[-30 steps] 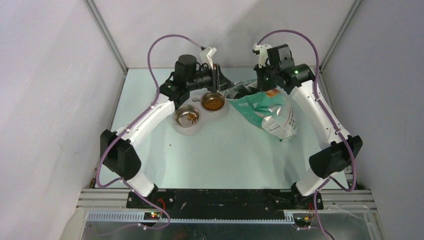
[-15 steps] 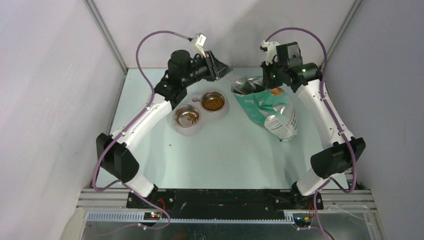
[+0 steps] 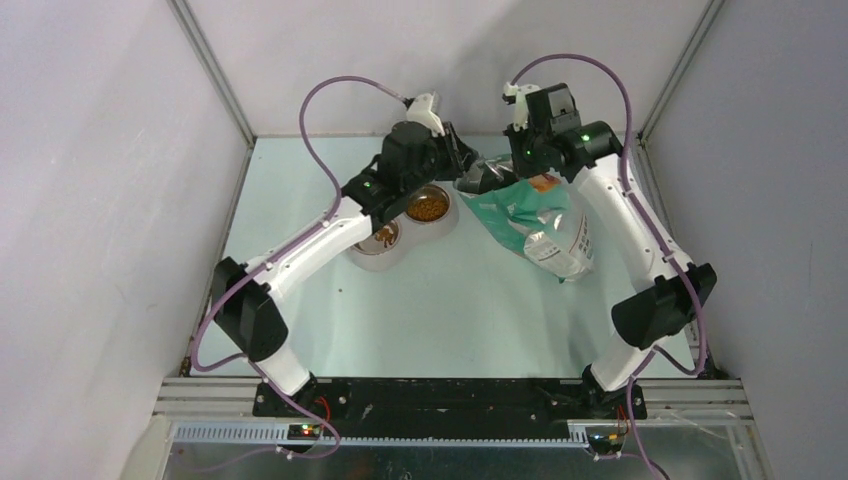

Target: Serve the pet food

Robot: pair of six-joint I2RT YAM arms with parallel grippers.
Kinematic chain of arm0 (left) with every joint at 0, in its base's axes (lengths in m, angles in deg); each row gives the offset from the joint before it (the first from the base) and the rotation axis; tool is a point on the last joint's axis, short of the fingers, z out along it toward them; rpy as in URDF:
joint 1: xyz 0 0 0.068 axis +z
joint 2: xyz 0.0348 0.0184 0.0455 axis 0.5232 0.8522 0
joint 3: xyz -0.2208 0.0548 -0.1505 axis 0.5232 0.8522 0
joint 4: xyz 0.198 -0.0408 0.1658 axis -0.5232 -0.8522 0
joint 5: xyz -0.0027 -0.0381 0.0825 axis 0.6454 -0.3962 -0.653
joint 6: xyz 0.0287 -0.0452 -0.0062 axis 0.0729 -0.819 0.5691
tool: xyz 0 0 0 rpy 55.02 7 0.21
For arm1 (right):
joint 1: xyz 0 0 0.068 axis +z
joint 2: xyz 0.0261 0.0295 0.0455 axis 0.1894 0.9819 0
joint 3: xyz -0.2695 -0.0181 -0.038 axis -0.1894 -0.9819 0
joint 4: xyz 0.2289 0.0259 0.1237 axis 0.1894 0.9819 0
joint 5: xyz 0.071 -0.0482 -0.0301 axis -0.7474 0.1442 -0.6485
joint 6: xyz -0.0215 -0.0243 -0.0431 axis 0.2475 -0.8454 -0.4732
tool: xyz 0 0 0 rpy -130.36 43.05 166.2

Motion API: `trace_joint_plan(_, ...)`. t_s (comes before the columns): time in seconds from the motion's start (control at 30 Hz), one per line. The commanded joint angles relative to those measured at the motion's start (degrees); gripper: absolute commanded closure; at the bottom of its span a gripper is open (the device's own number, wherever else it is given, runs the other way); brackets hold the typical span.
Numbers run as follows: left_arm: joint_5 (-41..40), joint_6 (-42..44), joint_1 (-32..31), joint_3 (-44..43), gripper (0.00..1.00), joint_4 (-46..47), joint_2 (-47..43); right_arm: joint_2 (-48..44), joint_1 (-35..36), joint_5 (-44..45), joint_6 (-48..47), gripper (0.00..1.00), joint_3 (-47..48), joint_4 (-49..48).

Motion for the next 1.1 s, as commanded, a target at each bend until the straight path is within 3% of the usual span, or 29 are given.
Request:
trace_joint_plan(0.0,-12.9,6.6,-1.8,0.6,1.0,4.8,1.4,2.0,1.2,4.5,3.1,1.0,3.7,2.2)
trace_joint_plan(0.23,-14.4,7.7,-3.8,7.8,1.0,15.3,2.1,4.1,2.4,4.7,4.7,1.0,4.9,2.8)
trace_joint_plan(0.5,-12.5,-3.3,-4.0,16.3,1.0,26.1,6.2,6.8,3.6,4.3,6.0,1.0,2.1,2.9)
trace_joint_plan(0.83,-14.3,-9.1,-4.2,21.6,1.0,36.4,13.2,9.5,4.4,3.6,8.4,1.0,1.0,4.0)
trace_joint_plan(0.93,-12.0,-13.0,-4.2,20.7,1.0,37.8,15.6,10.0,4.5,2.6,8.8,1.0,1.0,4.3)
trace_joint_plan(1.07,-3.3,-21.8,-3.3,18.8,1.0,39.3,17.3,9.7,4.3,1.8,9.0,1.0,0.7,4.2)
